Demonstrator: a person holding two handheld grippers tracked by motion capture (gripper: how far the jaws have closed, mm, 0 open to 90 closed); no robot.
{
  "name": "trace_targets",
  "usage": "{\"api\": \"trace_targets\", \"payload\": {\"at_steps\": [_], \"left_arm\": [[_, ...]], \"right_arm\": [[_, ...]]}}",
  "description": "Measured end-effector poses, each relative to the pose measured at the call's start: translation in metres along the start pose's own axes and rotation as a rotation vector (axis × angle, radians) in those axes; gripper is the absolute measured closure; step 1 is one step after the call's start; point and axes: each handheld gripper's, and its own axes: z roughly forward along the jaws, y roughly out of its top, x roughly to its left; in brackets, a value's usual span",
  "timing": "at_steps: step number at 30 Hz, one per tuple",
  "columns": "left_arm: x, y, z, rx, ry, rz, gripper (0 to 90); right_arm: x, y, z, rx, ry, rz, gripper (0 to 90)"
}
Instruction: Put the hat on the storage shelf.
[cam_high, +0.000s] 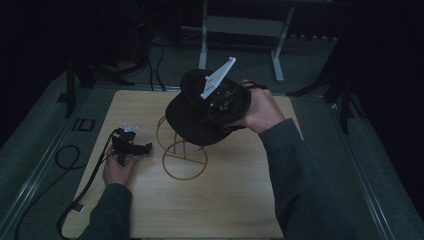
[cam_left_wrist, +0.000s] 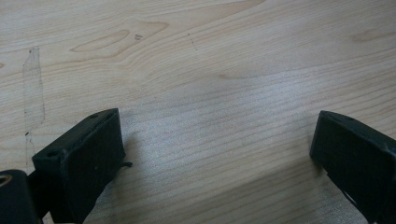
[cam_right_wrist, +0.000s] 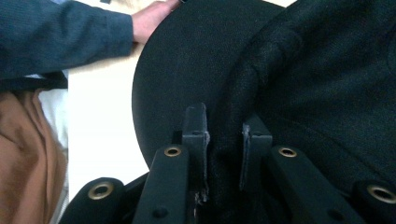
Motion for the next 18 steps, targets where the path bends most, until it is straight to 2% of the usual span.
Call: {"api": "trace_targets", "payload": {"at_steps": [11,18], "left_arm": [[0.0,0.0,0.0,0.002,-0.001,0.0,2.4],[0.0,0.0,0.0,0.002,0.0,0.001,2.4]], "right_arm": [[0.012,0.018,0.013,0.013,0.029,-0.059,76.5],[0.021,0.03,0.027,0.036,0.056,-0.109,76.2]]}}
